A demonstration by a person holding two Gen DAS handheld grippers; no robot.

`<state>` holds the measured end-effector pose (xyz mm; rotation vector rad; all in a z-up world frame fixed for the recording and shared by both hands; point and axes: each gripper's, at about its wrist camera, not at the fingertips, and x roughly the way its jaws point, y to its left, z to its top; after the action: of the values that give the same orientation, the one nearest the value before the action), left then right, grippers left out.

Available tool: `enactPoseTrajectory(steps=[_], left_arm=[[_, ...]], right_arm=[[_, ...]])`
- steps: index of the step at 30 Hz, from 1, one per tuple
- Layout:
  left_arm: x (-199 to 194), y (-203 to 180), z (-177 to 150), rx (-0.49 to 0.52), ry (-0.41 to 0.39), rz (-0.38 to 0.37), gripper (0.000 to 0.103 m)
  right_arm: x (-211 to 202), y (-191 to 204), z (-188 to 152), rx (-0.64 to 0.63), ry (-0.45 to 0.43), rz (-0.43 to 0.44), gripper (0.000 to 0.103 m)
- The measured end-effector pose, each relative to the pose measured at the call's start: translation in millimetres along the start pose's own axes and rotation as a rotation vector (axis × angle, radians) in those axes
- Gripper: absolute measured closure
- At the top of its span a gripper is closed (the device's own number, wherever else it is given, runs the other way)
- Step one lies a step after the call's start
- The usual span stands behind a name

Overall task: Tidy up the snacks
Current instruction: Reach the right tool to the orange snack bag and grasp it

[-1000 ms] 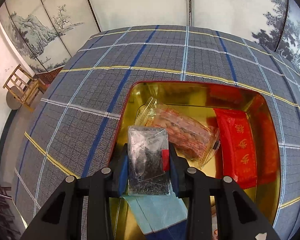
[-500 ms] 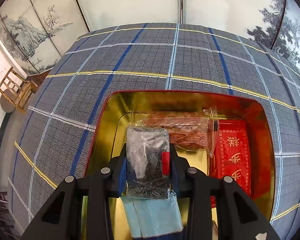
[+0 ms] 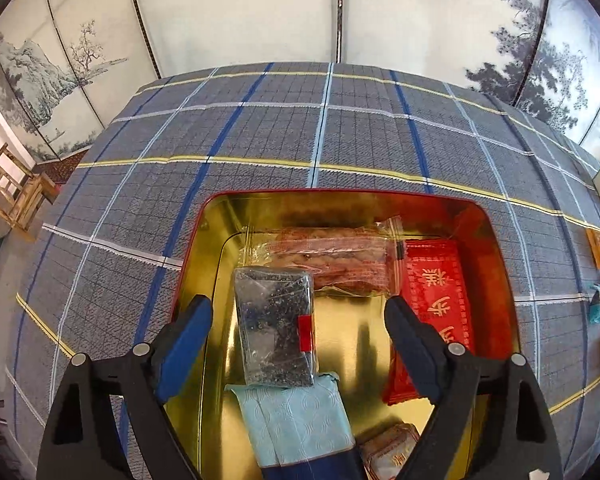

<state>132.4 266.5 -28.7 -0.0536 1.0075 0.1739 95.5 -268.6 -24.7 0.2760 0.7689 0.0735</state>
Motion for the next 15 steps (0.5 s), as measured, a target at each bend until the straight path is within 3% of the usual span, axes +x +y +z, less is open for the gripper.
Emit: enactPoseTrajectory(steps=[2,6,12,13,15], left_arm=[[-18,0,-5,0.023,-0.061,0.005,0.010],[-66,7,-25,0.031,-0.176,-0.022,0.009],[-163,22,-105,-0.023,-0.420,-0.103,0.001],[-172,23,-120,-0.025,-0.437,-0.124,0.001],[-183,25,-147,-0.015,-0.436,-0.131,0.001]], right_arm=[[7,26,8,-0.068,0.015,-0.002,0.011],[43,62,21,-0.112,0.096,-0.002,0.011],[96,92,38,-0.106,0.156,-0.040,0.014],[103,97,40,-0.120,0.166,-0.055,0.016],[116,105,42,-0.156,0.195,-0.076,0.031]])
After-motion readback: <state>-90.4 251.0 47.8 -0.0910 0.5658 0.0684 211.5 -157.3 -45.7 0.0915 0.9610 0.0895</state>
